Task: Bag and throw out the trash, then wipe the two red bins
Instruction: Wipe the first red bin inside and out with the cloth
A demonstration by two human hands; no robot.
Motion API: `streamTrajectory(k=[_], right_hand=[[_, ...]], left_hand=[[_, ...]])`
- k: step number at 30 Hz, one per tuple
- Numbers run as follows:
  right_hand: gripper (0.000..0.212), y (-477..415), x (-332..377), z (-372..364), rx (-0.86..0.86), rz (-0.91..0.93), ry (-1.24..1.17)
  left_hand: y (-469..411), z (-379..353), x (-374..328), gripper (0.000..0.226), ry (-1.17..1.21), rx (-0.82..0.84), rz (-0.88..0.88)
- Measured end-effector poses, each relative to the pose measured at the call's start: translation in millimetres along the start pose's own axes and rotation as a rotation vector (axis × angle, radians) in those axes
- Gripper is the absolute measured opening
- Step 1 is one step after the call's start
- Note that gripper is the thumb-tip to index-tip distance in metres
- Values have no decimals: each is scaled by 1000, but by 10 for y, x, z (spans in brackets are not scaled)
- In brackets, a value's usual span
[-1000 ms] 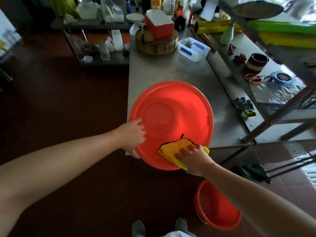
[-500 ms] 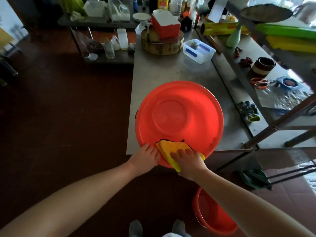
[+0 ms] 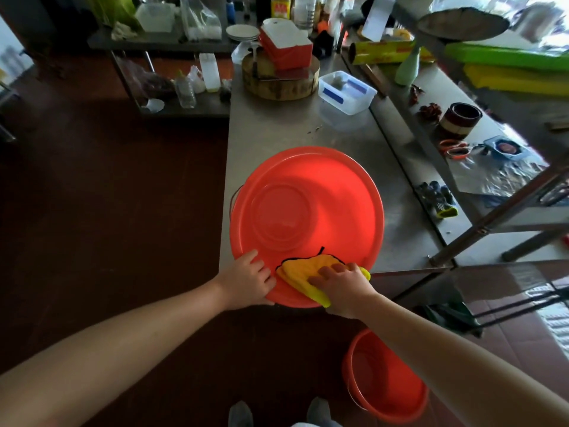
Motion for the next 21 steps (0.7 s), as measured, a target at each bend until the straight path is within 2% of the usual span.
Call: streamTrajectory(k=[3, 5, 11, 16, 19, 21], right_hand=[[95, -122, 60, 16, 151, -169, -227], [104, -256, 167, -4, 193, -278, -356], [66, -805, 455, -271, 150, -331, -494], [52, -1143, 457, -542, 71, -292, -355], [47, -1196, 171, -684, 19, -310, -243], [47, -1237, -101, -709, 52, -311, -132]], left_hand=[[-26, -27, 30, 56, -4, -48, -16], [-35, -52, 54, 55, 6, -62, -23], [12, -104, 4, 44, 50, -41, -69], [188, -240, 21, 46, 105, 31, -105], [273, -226, 30, 45, 93, 48, -102], [281, -212, 27, 45, 113, 31, -98]])
Point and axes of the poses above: each hand's wrist, its own y-axis away from the middle knuckle, its own z-axis out of the back of the hand, x = y × z, the point moved 1 cm from there along -y, towards the middle knuckle, and after that the axes turned 13 degrees about -x, right-handed, at the moved point
